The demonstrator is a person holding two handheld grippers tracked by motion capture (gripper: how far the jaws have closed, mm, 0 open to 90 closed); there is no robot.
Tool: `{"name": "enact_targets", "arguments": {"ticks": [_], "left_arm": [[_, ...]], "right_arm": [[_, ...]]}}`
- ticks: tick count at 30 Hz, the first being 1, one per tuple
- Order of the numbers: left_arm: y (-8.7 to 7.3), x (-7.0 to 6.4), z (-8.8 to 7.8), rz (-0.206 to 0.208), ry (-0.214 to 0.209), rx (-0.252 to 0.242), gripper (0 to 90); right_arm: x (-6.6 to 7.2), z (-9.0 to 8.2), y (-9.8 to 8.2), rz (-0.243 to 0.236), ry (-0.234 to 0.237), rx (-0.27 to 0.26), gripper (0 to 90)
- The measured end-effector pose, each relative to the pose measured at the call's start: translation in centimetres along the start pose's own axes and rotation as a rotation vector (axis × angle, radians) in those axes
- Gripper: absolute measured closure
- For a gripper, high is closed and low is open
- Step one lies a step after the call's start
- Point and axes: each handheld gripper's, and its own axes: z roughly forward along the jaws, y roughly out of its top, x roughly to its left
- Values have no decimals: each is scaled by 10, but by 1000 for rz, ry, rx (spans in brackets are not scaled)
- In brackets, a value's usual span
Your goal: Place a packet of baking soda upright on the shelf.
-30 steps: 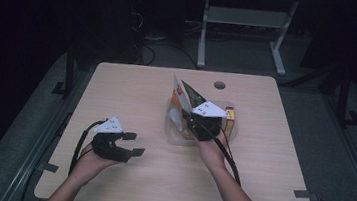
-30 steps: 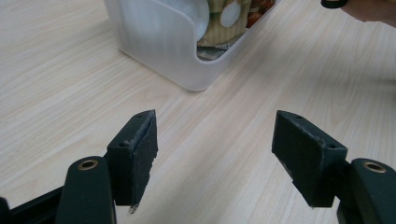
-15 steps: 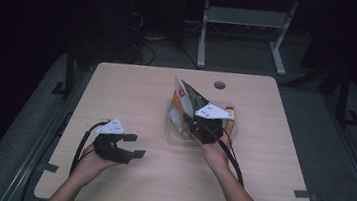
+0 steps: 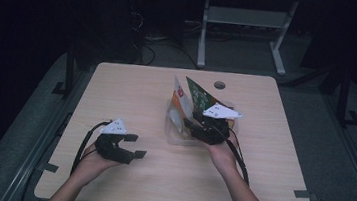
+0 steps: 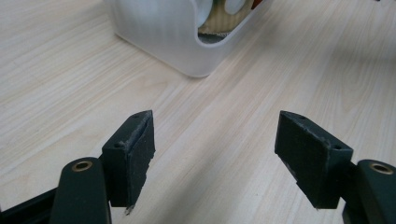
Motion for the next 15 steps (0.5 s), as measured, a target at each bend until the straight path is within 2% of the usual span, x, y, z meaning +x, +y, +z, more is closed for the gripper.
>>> {"name": "enact_targets", "arguments": {"ticks": [6,14,15], "left_arm": [[-1,-1,2,0,-7,11,275],[-3,-2,0,4,-18,7,252],[-3,-2,0,0,-19,3,250]], "right_arm": [[1,-8,-2,-32,-9,13,440],[4,-28,-7,-59,44,24,377],[4,-30,-8,-81,47,20,376]]}}
